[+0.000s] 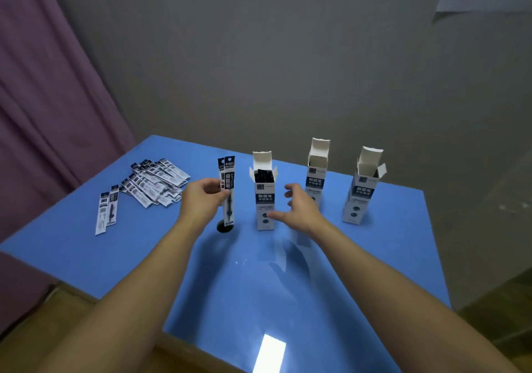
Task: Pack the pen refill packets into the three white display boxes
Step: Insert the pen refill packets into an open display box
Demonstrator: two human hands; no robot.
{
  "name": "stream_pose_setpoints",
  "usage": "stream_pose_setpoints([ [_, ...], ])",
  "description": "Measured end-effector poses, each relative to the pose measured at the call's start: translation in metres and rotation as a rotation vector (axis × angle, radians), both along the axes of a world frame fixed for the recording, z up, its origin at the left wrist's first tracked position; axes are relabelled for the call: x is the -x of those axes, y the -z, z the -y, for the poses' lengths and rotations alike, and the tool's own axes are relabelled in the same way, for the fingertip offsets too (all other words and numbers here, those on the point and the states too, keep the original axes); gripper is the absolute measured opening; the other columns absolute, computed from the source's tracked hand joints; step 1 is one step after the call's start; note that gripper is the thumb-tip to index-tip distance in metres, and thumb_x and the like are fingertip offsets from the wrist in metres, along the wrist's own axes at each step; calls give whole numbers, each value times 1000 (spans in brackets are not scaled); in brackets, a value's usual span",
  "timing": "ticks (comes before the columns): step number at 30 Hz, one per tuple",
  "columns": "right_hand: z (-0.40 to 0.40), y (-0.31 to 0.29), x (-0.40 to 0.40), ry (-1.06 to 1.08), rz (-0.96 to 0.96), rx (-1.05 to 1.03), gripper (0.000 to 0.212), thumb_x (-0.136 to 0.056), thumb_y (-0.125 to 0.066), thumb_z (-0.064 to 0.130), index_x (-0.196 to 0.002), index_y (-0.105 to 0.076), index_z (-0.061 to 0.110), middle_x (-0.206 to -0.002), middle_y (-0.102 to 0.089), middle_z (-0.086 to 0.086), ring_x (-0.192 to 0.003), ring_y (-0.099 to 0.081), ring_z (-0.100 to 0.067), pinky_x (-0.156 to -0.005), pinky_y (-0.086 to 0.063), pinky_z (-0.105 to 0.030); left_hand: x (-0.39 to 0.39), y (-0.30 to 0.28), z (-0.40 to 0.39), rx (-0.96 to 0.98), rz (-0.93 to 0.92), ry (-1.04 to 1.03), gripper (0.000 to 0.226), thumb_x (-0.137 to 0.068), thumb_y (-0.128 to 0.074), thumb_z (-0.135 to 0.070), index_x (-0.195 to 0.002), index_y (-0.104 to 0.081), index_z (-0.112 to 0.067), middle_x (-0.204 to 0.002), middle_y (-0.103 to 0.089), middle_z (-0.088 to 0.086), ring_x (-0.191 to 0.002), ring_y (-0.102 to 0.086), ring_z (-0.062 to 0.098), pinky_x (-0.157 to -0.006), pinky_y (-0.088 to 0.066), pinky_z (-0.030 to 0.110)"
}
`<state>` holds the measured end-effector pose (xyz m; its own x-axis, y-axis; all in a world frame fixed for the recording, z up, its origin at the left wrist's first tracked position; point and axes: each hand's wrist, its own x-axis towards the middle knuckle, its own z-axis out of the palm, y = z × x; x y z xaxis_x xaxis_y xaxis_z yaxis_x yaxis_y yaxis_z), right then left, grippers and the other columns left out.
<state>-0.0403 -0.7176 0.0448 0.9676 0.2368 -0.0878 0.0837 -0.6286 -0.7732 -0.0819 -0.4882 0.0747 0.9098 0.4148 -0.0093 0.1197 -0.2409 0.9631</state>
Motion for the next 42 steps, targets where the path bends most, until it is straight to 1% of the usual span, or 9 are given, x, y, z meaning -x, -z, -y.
stream_pose_setpoints([
  [6, -19, 0, -20, -10, -109, -225, 97, -75, -88, 27, -150, -28, 22, -142, -46, 2, -129, -46, -19, -107, -44, -40, -1, -20, -23, 15, 27, 45, 18, -84, -77, 1, -99, -75, -7, -96, -77, 10, -92, -74, 26, -85, -61, 40],
  [10, -29, 1, -30, -53, -59, -215, 60, -75, -87, 16, -125, -54, 25, -124, -63, 4, -117, -58, -16, -100, -49, -39, 6, -42, -20, 33, 104, 128, 18, -86, -71, 8, -96, -75, -6, -90, -77, 5, -84, -73, 18, -78, -60, 28],
  [13, -32, 1, -24, -96, 90, -259, 45, -72, -85, 4, -102, -63, 28, -98, -69, 10, -91, -62, 3, -82, -50, -20, 13, -55, -19, 61, 172, 178, 18, -85, -72, 9, -100, -73, 1, -95, -77, 12, -87, -73, 21, -80, -60, 28],
  [16, -36, -4, -12, -178, 174, -300, 47, -72, -85, 0, -103, -63, 28, -95, -67, 16, -85, -59, 11, -75, -41, -3, 21, -65, -14, 118, 265, 213, 18, -83, -74, 10, -99, -73, 3, -98, -77, 15, -91, -73, 26, -82, -60, 31],
  [19, -37, -6, -6, -212, 189, -328, 47, -71, -85, 0, -104, -65, 27, -100, -71, 6, -90, -64, -1, -77, -44, -5, 27, -74, -7, 164, 338, 220, 20, -82, -72, 12, -97, -74, -1, -93, -77, 9, -88, -73, 23, -80, -58, 29],
  [25, -31, -9, 2, -237, 199, -305, 49, -72, -83, -1, -91, -61, 39, -92, -68, 18, -93, -64, -1, -78, -46, -8, 36, -91, 2, 294, 507, 269, 18, -79, -72, 6, -93, -75, -4, -96, -73, 21, -97, -68, 49, -91, -57, 55],
  [29, -32, -13, 6, -261, 202, -310, 43, -74, -83, 2, -107, -66, 24, -102, -70, 9, -101, -66, -11, -83, -48, -12, 39, -94, 12, 264, 515, 292, 17, -78, -74, 8, -93, -74, -1, -95, -73, 24, -95, -68, 53, -91, -56, 58],
  [37, -34, -21, 8, -299, 268, -289, 40, -75, -83, 5, -97, -62, 32, -95, -67, 15, -96, -64, -6, -93, -52, -25, 47, -98, 19, 64, 488, 167, 20, -81, -75, 9, -88, -75, -9, -87, -77, -2, -92, -74, 29, -88, -59, 37],
  [42, -34, -23, 7, -297, 257, -303, 41, -76, -84, 7, -102, -62, 31, -98, -67, 15, -99, -63, -4, -93, -51, -24, 50, -103, 17, 5, 546, 121, 22, -82, -75, 8, -88, -76, -13, -85, -77, -7, -85, -73, 18, -89, -60, 39],
])
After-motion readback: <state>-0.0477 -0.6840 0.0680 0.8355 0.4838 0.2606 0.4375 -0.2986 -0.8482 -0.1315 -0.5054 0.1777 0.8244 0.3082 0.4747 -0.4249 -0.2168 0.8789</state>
